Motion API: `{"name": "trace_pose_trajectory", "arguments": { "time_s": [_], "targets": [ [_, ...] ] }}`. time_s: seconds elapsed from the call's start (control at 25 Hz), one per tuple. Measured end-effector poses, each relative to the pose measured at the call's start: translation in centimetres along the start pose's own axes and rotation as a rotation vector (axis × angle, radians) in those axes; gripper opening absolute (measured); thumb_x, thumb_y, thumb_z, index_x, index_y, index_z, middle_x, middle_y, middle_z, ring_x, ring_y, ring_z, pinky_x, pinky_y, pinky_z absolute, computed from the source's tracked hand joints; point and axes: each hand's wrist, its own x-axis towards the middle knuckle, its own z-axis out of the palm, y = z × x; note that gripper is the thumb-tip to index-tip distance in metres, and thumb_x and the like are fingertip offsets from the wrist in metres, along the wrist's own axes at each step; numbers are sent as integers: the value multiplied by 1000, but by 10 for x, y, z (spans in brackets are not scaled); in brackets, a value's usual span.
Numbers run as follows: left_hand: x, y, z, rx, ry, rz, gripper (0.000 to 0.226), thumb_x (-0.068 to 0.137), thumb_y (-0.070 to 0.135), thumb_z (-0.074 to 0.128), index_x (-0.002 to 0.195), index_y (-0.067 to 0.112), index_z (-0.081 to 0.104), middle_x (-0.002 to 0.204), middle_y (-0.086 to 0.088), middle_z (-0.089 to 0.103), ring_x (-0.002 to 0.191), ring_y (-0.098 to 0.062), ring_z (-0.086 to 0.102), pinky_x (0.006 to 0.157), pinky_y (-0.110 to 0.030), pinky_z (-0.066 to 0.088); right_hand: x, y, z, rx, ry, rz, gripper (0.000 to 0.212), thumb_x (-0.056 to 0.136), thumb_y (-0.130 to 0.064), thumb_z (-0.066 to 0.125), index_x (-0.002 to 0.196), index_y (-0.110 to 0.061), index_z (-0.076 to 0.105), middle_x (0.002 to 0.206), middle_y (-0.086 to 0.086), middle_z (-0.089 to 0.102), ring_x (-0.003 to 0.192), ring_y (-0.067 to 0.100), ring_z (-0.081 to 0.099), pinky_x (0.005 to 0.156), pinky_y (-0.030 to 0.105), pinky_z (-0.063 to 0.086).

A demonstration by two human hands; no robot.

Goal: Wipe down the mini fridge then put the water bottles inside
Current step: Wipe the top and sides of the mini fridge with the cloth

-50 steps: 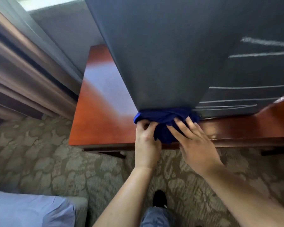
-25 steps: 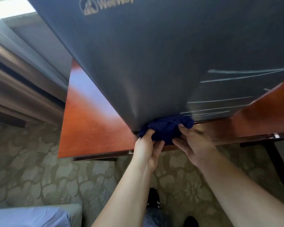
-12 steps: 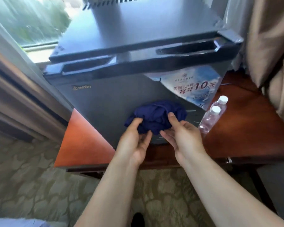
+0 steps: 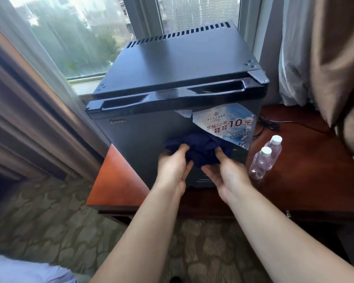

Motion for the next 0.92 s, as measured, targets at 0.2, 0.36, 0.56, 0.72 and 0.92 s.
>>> {"name": "trace_pose_trajectory", "arguments": {
  "time_s": [0.2, 0.36, 0.56, 0.72, 0.92],
  "targets": [
    [10, -43, 23, 27, 35, -97, 26, 97, 14, 68, 122, 17, 67, 116, -2, 74, 96, -12, 71, 71, -24, 60, 26, -4, -33, -43, 136, -16, 12, 99, -22, 66, 96, -10, 65, 101, 14, 74, 73, 25, 72, 54, 29, 63],
    [25, -80, 37, 56, 13, -255, 31, 96, 15, 70, 127, 16, 66, 124, -6, 73, 108, -19, 71, 73, -26, 62, 52, -4, -70, -57, 207, -53, 18, 98, -21, 67, 106, -6, 69, 107, 15, 76, 91, 29, 75, 55, 30, 61],
    [44, -130, 58, 49, -42, -472, 21, 96, 11, 70, 116, 16, 69, 122, -9, 72, 106, -19, 69, 66, -29, 64, 96, -12, -115, -128, 336, -167, 16, 96, -26, 70, 98, -10, 67, 106, 19, 72, 85, 26, 69, 58, 33, 62],
    [65, -163, 50, -44, 30, -548, 39, 96, 10, 69, 134, 14, 63, 138, -12, 64, 119, -23, 63, 56, -29, 64, 117, 3, -133, -261, 335, -168, 27, 94, -27, 72, 113, -8, 64, 113, 20, 73, 101, 33, 73, 80, 49, 64],
    [91, -162, 1, -72, 69, -596, 21, 98, 7, 68, 118, 13, 63, 112, -8, 61, 93, -16, 59, 68, -32, 64, 115, 48, -117, -210, 337, -33, 33, 98, -28, 66, 127, -13, 60, 118, 15, 72, 101, 32, 75, 73, 38, 65]
  ]
}}
